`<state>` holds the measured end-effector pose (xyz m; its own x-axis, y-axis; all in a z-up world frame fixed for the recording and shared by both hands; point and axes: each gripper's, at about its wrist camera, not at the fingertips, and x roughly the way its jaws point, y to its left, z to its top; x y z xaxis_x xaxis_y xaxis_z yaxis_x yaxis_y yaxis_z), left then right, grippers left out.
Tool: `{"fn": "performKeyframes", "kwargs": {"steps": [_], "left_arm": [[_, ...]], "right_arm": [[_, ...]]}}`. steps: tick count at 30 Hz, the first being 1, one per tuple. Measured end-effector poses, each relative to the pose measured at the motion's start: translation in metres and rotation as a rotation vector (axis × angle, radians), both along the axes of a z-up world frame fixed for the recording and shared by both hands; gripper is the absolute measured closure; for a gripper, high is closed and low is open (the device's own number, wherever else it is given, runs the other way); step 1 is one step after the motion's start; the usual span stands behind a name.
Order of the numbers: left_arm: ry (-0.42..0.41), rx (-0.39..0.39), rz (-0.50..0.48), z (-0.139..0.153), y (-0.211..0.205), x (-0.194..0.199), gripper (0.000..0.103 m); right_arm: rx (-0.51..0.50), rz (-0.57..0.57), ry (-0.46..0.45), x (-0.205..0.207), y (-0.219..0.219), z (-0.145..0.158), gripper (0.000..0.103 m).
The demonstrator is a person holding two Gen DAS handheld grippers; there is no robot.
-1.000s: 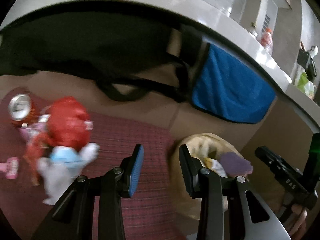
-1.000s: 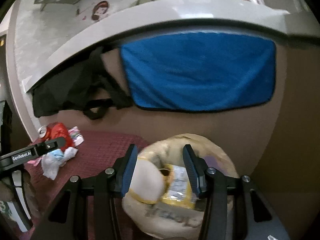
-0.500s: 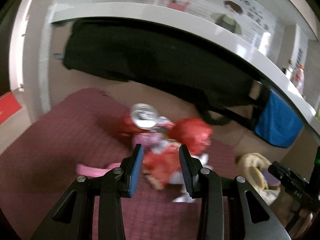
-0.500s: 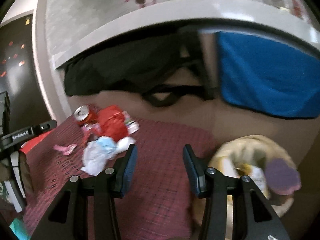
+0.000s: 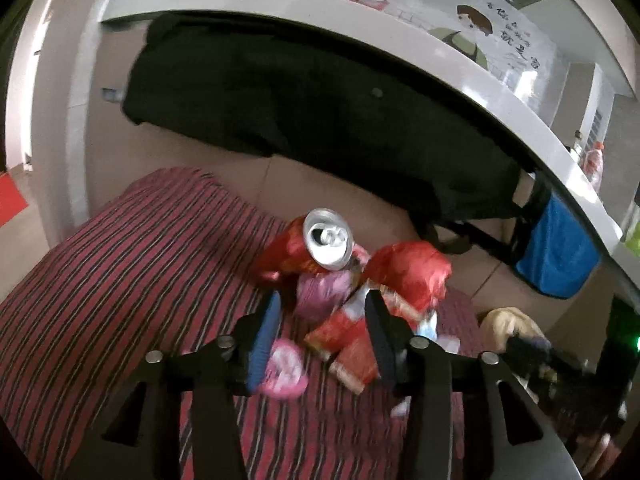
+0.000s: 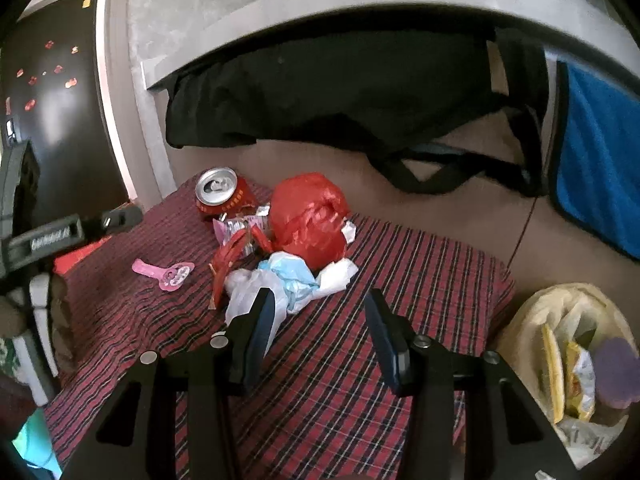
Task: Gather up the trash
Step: 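Move both tools back to the pile and reach the left tool toward the soda can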
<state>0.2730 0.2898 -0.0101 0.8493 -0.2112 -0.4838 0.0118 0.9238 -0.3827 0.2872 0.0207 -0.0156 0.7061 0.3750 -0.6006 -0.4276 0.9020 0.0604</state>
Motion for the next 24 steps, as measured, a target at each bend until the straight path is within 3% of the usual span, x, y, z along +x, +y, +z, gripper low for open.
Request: {"fn": "performKeyframes", "kwargs": {"steps": [6,9,12,15,24], "left_arm": [[0.018,-0.021,-0.011,0.017,0.005,0.070,0.054],[0.083,-0.082,-0.054,0.015,0.017,0.114,0.053],[0.167,-0.061,-0.055,0.002,0.023,0.143,0.053],[0.188,-0.053,-0.068,-0.009,0.027,0.139,0.053],[0.232,-0.026,-0.107,-0.043,0.041,0.059,0.049]], "right_arm": [[0.016,-0.017,0.061,0.012,-0.008,-0.018,0.058],[0.007,-0.025,0.080,0.017,-0.012,-0.027,0.058],[0.004,-0.034,0.100,0.021,-0.014,-0.034,0.058],[0.012,-0.036,0.118,0.023,-0.017,-0.038,0.058],[0.040,0.009,0.097,0.017,-0.004,-0.027,0.058]]}}
